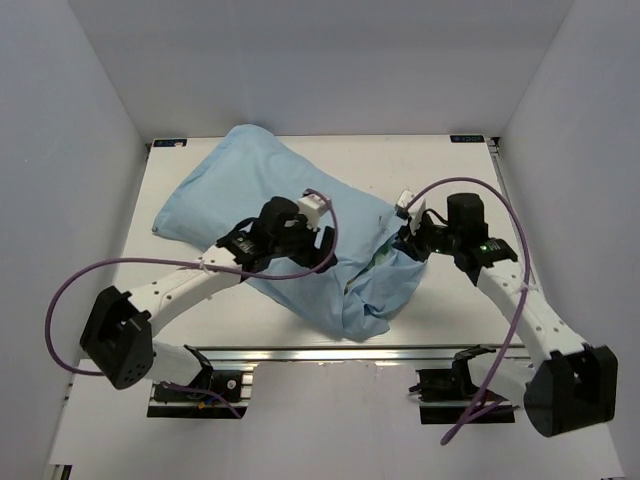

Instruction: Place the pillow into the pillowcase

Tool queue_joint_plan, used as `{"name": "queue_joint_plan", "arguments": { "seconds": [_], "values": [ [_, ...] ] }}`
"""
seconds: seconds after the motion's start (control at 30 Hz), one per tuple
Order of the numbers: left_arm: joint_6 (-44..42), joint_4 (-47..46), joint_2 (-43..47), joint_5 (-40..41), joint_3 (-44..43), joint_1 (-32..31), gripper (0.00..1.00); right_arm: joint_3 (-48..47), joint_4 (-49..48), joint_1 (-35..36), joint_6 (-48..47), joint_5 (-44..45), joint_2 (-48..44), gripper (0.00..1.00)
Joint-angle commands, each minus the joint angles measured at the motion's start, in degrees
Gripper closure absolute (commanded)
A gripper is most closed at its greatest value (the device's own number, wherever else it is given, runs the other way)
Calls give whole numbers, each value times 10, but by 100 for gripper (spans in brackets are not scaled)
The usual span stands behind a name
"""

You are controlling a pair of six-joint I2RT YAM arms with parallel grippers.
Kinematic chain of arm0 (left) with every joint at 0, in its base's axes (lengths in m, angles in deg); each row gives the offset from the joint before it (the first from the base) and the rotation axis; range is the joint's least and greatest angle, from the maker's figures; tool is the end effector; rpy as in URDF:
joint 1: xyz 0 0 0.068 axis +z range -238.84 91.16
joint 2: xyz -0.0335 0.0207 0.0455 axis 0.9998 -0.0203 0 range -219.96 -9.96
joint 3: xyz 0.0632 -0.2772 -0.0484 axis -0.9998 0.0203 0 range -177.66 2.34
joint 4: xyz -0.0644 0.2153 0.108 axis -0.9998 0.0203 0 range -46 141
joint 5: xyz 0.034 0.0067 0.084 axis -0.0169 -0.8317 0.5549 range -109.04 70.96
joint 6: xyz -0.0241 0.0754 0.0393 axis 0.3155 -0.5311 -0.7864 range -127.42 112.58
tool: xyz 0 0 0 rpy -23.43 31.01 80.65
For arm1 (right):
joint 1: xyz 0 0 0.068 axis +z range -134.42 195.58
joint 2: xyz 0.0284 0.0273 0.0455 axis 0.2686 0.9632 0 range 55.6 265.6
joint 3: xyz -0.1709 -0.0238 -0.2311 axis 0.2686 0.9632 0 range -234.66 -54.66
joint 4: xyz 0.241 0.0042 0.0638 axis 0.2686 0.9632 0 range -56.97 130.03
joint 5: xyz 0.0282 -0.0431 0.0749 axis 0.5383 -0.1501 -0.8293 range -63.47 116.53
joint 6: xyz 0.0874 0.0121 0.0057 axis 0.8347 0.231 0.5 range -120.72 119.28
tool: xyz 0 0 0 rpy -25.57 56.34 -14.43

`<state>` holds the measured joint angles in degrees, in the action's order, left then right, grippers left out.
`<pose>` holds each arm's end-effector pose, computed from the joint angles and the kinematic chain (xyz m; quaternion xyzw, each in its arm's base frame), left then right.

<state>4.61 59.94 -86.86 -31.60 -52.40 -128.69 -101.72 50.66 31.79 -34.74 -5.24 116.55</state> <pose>0.2290 -0.2134 0.2613 0.2613 0.8561 -0.2787 0.3481 0.2224 0.1077 0.2873 -0.4773 0.7031 0.1632 0.5012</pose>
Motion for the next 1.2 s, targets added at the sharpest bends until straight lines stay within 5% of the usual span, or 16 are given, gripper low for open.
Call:
{"name": "queue_joint_plan", "arguments": {
  "seconds": [0.0,0.07,0.27,0.57,0.7,0.87,1.03,1.17],
  "values": [
    [-36,22,-29,37,-66,-57,17,-1,-17,-13,87,-11,50,74],
    [-42,26,-59,53,-82,-71,17,-11,-24,-26,125,-2,89,73],
    [-66,41,-157,149,-135,-124,16,-63,-11,-69,239,-29,177,44],
    [-50,42,-185,244,-123,-138,19,-122,-74,-70,393,-36,315,42],
    [-43,53,-178,264,-114,-142,37,-141,-92,-72,432,-19,354,45],
    [-44,44,-140,266,-120,-143,57,-145,-115,-72,458,-42,370,61],
    [-50,65,-109,256,-164,-143,81,-168,-123,-82,472,-97,395,100],
    [-48,74,-84,211,-193,-142,92,-173,-125,-109,483,-150,369,100]
  ]
}}
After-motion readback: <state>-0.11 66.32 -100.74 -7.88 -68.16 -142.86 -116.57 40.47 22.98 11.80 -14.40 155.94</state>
